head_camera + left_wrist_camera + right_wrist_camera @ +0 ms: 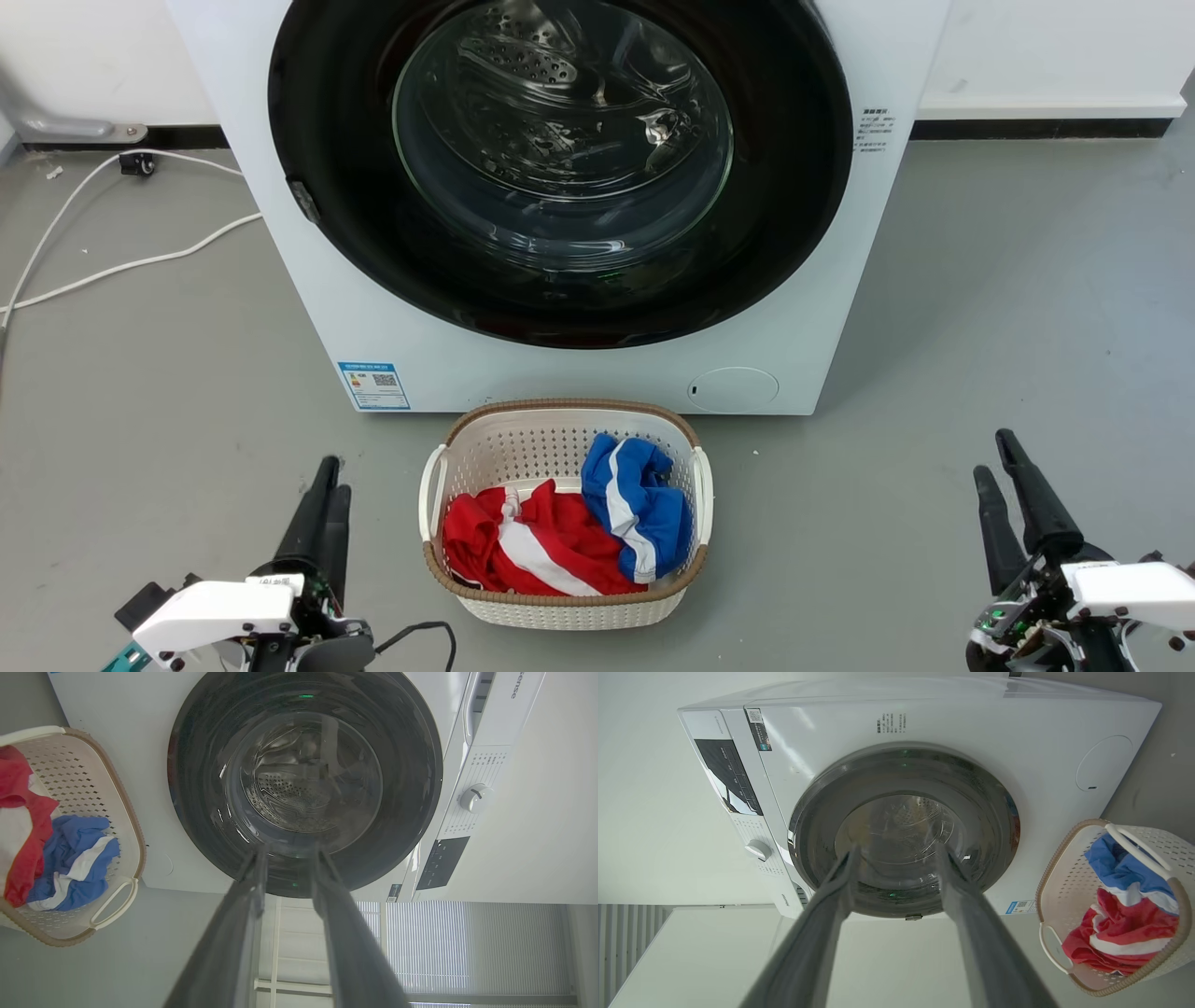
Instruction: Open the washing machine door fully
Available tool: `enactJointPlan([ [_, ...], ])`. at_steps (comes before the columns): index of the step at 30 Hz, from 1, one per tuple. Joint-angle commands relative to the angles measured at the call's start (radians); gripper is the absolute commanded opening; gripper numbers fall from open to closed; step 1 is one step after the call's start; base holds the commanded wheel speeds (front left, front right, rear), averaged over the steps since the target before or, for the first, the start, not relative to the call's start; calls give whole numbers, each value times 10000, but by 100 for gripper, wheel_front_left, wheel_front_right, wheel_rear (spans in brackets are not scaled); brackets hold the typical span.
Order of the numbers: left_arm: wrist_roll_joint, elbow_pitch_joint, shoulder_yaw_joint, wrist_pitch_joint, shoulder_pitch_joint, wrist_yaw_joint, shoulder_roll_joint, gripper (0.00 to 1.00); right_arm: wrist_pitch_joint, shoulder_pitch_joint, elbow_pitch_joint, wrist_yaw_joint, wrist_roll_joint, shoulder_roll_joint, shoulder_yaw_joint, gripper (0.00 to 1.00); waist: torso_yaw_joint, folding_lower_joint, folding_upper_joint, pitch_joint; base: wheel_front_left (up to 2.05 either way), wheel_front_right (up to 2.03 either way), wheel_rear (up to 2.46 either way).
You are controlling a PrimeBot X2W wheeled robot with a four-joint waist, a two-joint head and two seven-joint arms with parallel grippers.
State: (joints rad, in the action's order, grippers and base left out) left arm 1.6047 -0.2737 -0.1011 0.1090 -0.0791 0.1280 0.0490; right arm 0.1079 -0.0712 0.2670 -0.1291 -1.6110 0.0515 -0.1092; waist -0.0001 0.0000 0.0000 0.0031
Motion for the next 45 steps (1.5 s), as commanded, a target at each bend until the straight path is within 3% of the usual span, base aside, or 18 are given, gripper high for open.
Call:
enactJointPlan([
  [1,-61,256,166,-134,-199,11,17,100,-121,-149,-295,-14,53,9,99,100,-1,0,0,1,0,0,0],
  [10,-364,727,744,-611,-252,14,58,100,-588,56,-608,-15,613,8,397,100,22,0,0,5,0,0,0],
  [17,-1407,1031,1109,-886,-298,16,209,100,-865,129,-833,-16,1442,14,473,100,38,0,0,5,0,0,0],
  [45,-7474,1327,2114,-1940,-378,24,496,100,-1542,573,-1806,-18,8457,45,500,100,67,0,0,-10,0,0,0],
])
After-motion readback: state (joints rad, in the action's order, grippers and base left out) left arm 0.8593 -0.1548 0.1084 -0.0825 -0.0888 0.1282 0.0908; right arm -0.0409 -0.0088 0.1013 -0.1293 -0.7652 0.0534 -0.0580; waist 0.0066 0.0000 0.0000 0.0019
